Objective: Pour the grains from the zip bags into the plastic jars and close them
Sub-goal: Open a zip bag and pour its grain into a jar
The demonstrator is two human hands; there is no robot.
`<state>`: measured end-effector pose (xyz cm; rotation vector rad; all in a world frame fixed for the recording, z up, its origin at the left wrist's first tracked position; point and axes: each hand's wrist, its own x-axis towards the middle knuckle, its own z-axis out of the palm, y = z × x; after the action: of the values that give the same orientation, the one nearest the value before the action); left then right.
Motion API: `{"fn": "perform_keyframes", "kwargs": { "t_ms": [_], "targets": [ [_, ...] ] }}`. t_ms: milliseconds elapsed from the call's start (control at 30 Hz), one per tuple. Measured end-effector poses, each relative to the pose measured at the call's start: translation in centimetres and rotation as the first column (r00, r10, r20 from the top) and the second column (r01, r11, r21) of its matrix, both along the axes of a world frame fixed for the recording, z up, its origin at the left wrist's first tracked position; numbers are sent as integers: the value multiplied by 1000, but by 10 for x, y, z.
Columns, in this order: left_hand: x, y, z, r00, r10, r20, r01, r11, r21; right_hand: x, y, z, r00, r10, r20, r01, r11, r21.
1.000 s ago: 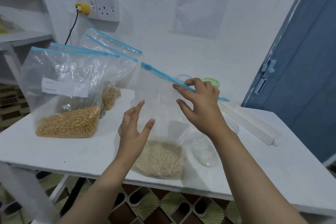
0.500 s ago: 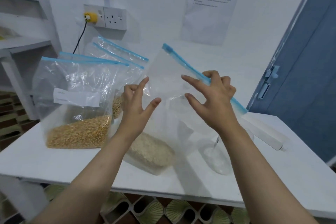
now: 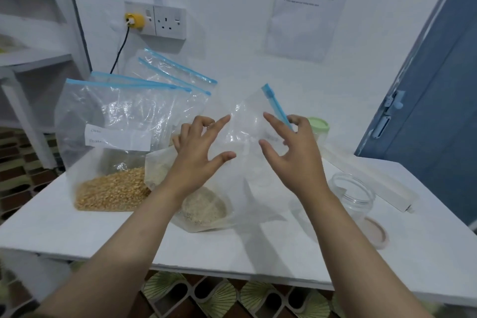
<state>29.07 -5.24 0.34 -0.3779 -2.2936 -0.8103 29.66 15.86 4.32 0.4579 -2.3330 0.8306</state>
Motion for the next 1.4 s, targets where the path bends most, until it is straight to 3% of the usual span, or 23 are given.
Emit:
{"fn": "perform_keyframes", "kwargs": {
  "t_ms": [133, 333, 500, 933, 1033, 1100, 1233, 1300, 1400],
  "targets": [
    [0, -2, -3, 1000, 5, -22, -5, 1000, 0, -8, -3, 11, 998, 21, 64, -24, 998, 57],
    [0, -14, -19, 993, 101, -58, -102, 995, -6, 2, -9, -11, 988, -78, -133, 82, 996, 21],
    [9, -36, -59, 963, 269, -1, -269, 963, 6, 7, -2, -23, 981, -110, -163, 106, 994, -33],
    [-8, -40, -36, 978, 204, 32, -202, 978, -54, 16, 2, -34, 978, -126, -168, 106, 987, -122],
    [-1, -42, -61, 936, 349, 42, -352, 927, 128, 15, 2, -36, 977, -133, -166, 113, 986, -122],
    [7, -43, -78, 895, 417, 156, -445, 833, 329, 14, 2, -36, 978, -134, -162, 114, 986, -126],
    [18, -40, -89, 939, 217, 267, -340, 705, 623, 16, 1, -39, 978, -128, -162, 110, 987, -116],
    [18, -40, -84, 971, 70, 228, -222, 618, 754, 17, -1, -39, 979, -128, -156, 111, 987, -115],
    [13, -47, -69, 986, 47, 160, -160, 530, 833, 19, -1, -38, 980, -124, -154, 105, 986, -126]
  ]
}}
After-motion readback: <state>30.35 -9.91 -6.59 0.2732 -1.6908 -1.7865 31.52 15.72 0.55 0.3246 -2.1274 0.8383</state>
